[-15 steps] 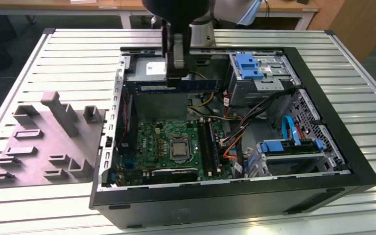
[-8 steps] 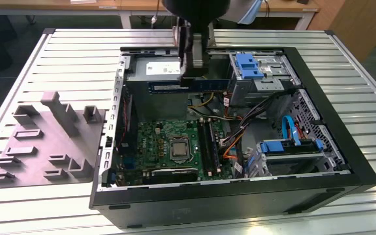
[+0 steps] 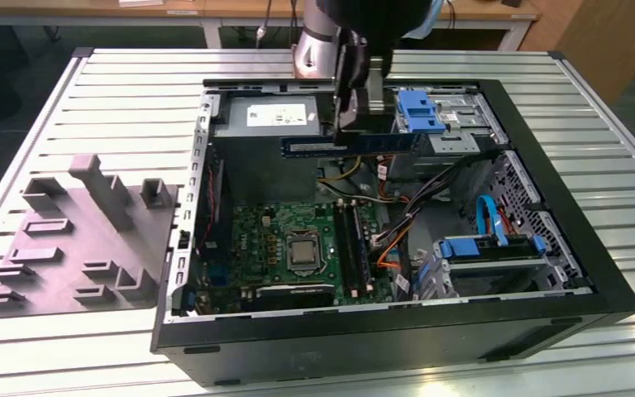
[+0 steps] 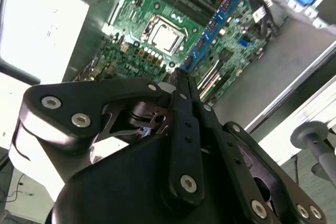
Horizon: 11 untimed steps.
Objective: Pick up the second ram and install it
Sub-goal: 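Pick up the second ram and move it above second insertion slot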
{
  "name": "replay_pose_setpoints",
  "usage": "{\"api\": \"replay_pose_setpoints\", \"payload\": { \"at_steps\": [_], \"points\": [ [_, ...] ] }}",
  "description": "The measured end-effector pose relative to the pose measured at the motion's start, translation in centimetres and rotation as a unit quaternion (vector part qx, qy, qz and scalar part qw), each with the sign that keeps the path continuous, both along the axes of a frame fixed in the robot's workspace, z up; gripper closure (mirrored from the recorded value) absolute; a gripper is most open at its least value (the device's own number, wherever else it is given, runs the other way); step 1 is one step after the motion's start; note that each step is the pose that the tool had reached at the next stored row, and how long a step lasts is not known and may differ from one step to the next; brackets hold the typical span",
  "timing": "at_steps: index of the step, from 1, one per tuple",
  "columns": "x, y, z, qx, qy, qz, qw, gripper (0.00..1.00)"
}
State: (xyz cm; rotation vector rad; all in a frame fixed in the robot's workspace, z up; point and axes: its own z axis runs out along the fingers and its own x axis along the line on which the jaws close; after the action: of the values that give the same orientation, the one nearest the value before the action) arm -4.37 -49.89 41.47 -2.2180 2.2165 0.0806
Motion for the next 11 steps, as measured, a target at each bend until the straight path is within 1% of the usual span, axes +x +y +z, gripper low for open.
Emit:
{"api": "replay_pose_setpoints", "payload": {
  "at_steps": [2, 7, 11],
  "points": [
    [0.41, -0.01, 0.00, 0.0000, 0.0000, 0.000, 1.0000, 0.88],
    [0.45, 0.01, -0.06, 0.0001, 0.0000, 0.000, 1.0000, 0.88],
    [0.45, 0.00, -0.75, 0.0002, 0.0000, 0.000, 1.0000, 0.88]
  ]
}}
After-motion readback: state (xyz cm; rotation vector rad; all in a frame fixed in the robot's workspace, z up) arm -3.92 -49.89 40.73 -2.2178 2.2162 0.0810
